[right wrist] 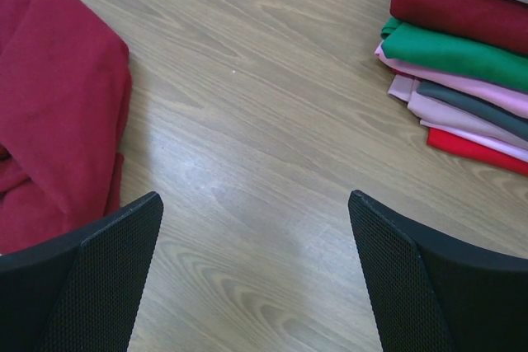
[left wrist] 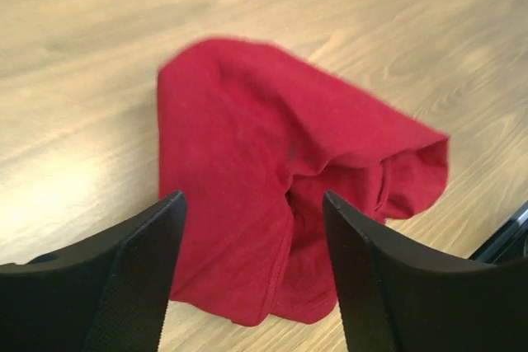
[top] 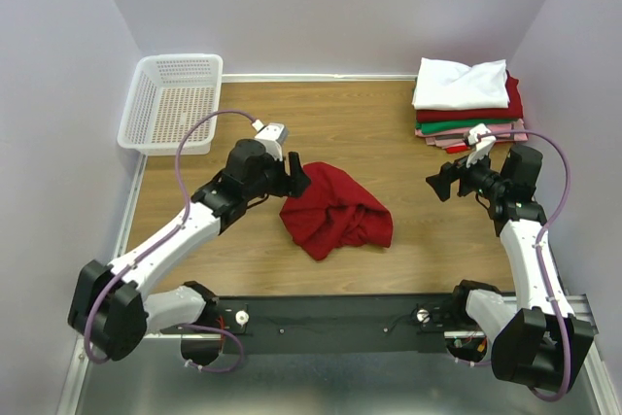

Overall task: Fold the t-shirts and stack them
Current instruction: Move the tshirt to the center of the board

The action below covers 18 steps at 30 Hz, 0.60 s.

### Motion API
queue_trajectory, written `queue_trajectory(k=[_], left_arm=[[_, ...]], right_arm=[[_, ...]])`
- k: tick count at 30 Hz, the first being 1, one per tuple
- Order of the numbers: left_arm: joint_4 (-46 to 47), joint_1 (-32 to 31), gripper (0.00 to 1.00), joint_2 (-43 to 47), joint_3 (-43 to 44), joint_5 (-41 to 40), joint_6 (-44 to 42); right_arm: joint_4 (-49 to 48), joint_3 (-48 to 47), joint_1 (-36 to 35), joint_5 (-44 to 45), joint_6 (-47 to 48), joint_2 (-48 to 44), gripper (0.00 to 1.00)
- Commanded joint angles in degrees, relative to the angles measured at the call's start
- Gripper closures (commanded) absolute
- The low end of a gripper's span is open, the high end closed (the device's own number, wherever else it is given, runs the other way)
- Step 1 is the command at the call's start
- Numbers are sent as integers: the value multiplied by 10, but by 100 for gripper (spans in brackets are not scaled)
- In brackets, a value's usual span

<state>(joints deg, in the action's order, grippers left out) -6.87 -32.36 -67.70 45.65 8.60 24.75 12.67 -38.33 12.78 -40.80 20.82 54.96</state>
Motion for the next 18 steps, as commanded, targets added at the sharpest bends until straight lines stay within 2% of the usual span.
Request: queue_trajectory(k=[1,11,18], left_arm=[[-6,1,22,67,-1,-48,-5],[-22,10,11,172,-31,-48,23],[-24,15,9,194,-49,-34,36]], right_arm=[[9,0,4,-20,10,2,0],[13,2,4,-31,15,5,0],[17,3,4,-40,20,6,0]])
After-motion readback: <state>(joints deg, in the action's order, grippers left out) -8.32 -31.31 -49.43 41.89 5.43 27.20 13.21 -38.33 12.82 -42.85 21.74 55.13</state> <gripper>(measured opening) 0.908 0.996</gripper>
